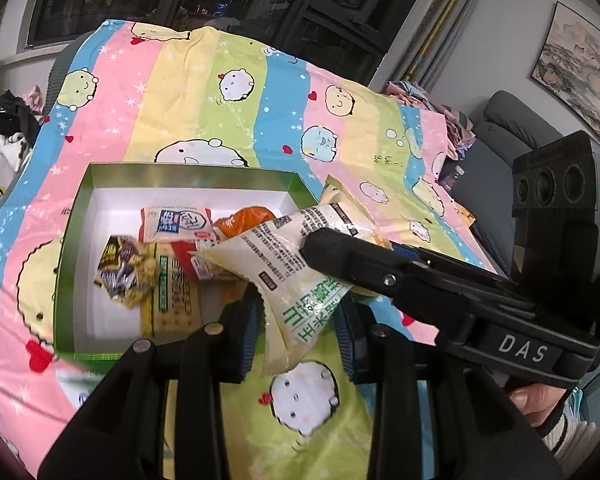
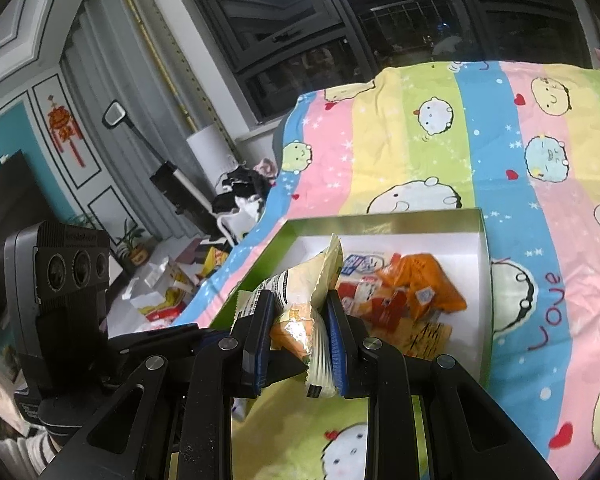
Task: Organize snacks
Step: 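Lower the packet into the green box and open the right gripper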
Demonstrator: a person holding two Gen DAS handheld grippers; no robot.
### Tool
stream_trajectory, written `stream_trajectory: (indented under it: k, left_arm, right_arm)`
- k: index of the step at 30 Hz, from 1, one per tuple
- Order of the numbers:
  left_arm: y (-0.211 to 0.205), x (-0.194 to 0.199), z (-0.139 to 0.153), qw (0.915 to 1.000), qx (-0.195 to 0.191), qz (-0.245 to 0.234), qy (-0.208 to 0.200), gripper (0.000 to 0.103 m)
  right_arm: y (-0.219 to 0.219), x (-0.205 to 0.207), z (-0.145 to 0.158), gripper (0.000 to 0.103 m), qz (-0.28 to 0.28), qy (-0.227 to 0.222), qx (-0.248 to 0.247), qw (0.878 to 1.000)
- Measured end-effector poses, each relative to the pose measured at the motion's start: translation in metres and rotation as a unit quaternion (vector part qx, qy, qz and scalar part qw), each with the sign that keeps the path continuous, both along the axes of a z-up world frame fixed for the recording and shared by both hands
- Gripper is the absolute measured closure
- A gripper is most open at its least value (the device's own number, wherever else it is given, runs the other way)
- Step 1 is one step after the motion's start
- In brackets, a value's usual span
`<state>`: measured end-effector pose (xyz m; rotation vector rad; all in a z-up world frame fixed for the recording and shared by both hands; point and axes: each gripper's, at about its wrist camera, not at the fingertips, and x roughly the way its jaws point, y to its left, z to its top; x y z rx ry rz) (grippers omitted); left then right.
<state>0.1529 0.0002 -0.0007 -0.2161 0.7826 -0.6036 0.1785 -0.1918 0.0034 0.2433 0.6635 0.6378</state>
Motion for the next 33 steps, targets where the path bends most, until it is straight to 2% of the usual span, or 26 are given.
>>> stream_trajectory:
  k: [12, 18, 33]
  left_arm:
    - [-0.013, 0.046, -0.027, 0.9993, 0.010, -0.002, 0.036, 0.070]
    - [-0.015, 0.057, -0.039, 0.9984, 0.017, -0.004, 0.054, 0.070]
    - [-0.022, 0.071, -0.054, 0.9945, 0.050, -0.001, 0.093, 0.070]
  right_arm:
    - [-0.008, 0.047, -0.026, 0.075, -0.010, 0.033, -0.001, 0.999]
    - [-0.009, 0.059, -0.040, 0.075, -0.012, 0.052, 0.000, 0.999]
    - [-0.005, 0.074, -0.054, 0.075, -0.014, 0.084, -0.019, 0.996]
